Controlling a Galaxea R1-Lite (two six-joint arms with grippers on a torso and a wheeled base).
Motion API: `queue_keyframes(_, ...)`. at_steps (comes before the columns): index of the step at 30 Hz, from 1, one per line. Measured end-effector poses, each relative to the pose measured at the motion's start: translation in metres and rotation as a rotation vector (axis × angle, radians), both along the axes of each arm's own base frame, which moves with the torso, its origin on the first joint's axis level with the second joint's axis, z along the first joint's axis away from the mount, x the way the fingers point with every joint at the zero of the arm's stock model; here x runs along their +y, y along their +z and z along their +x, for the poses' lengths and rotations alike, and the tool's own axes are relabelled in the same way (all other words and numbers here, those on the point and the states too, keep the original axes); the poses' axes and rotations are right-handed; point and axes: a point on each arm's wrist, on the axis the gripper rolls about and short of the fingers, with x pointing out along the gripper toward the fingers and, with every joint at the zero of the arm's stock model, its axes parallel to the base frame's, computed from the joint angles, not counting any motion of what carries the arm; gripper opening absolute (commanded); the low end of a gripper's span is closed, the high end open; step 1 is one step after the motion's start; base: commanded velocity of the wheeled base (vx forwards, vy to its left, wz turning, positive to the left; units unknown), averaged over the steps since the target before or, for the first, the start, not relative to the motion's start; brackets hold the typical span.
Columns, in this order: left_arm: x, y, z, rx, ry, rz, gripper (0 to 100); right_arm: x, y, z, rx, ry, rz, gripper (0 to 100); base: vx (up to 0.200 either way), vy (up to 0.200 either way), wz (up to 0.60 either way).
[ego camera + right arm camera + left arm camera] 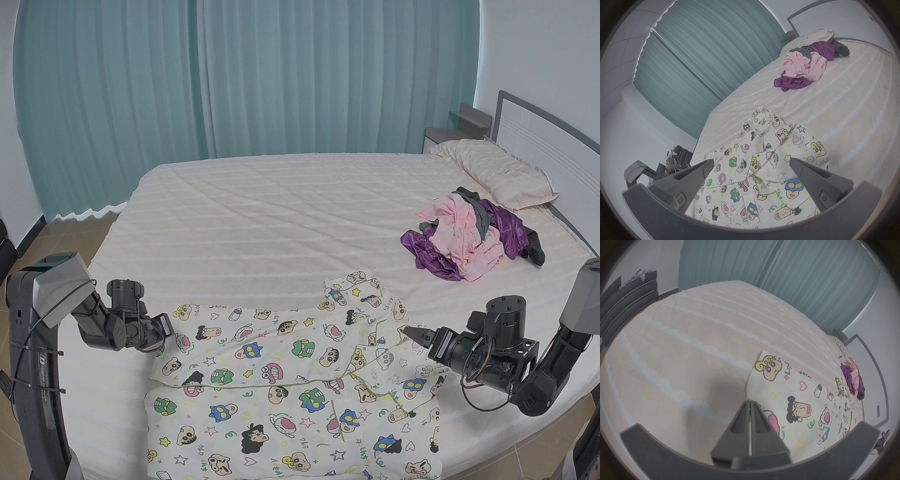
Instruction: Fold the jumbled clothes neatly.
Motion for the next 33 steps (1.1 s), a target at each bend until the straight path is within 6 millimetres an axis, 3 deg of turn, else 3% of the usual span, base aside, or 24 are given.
queue_keyframes(12, 0.019, 0.000, -0.001, -0.045, 0.086, 0.027, 0, 0.000, -0.001, 0.001, 0.001, -0.003, 0.000, 100, 0.000, 0.000, 0.00)
queue_keyframes(30, 0.022, 0.002, 0.002, -0.097, 0.140, 0.009, 0, 0.000, -0.001, 0.002, 0.003, -0.004, -0.001, 100, 0.000, 0.000, 0.00)
queue_keyframes(31, 0.022, 0.001, 0.002, -0.097, 0.140, 0.009, 100, -0.001, -0.001, 0.002, 0.004, -0.004, -0.001, 100, 0.000, 0.000, 0.00)
queue_keyframes(33, 0.022, 0.001, 0.002, -0.094, 0.142, 0.008, 100, -0.001, -0.001, 0.002, 0.004, -0.004, -0.001, 100, 0.000, 0.000, 0.00)
